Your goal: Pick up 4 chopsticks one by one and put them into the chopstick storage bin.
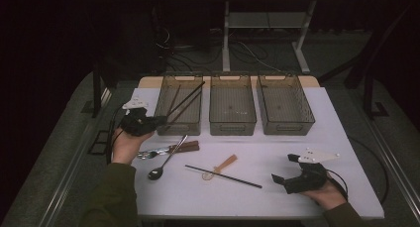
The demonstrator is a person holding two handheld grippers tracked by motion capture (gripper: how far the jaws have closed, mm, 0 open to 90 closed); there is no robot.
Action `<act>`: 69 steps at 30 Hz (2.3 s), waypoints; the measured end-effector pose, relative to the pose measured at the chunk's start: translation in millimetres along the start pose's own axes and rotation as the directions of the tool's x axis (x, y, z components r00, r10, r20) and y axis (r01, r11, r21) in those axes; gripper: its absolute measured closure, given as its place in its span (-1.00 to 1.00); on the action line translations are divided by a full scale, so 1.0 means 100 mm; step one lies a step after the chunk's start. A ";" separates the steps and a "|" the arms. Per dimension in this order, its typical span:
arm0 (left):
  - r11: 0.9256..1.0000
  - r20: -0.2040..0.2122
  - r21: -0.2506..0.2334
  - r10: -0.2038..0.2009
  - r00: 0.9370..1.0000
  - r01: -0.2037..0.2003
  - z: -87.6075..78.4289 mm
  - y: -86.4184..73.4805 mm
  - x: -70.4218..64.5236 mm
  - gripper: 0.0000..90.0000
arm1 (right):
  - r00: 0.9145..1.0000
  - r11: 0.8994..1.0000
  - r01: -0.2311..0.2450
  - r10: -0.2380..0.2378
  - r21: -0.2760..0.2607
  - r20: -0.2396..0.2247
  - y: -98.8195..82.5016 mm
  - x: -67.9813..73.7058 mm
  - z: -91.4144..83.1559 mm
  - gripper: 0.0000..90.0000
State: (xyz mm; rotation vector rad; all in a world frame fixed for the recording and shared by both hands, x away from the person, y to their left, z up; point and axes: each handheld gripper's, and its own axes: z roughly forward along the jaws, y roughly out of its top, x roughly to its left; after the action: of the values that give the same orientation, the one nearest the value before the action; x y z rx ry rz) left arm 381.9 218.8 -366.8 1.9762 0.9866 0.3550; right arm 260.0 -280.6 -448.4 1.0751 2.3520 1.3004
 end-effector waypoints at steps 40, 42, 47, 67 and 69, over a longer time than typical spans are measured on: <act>0.965 -0.208 0.211 -0.111 0.972 0.155 0.76 0.29 0.31 0.88 | 1.000 1.000 0.006 -0.006 -0.016 -0.005 0.01 0.00 -0.02 -0.95; 0.965 -0.208 0.204 -0.119 0.971 0.162 0.76 0.29 0.31 0.82 | 1.000 1.000 0.007 -0.007 -0.015 -0.006 0.01 0.00 -0.02 -0.95; 0.970 -0.211 0.190 -0.109 0.972 0.150 0.74 0.31 0.30 0.65 | 1.000 1.000 0.006 -0.006 -0.015 -0.006 0.01 0.00 -0.02 -0.95; 0.992 0.075 0.095 0.079 0.994 -0.086 0.35 0.18 -0.28 -0.10 | 1.000 1.000 0.005 -0.005 -0.012 -0.005 0.01 0.01 -0.02 -0.95; 0.992 0.103 0.090 0.085 0.991 -0.094 0.33 0.10 -0.34 -0.10 | 1.000 1.000 0.006 -0.006 -0.013 -0.006 0.01 0.01 -0.02 -0.95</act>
State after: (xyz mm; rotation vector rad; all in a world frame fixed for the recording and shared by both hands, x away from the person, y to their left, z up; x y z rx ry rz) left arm 383.8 170.8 -373.4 2.1073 0.8679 0.2609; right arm 258.4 -280.7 -446.5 1.0617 2.3461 1.3160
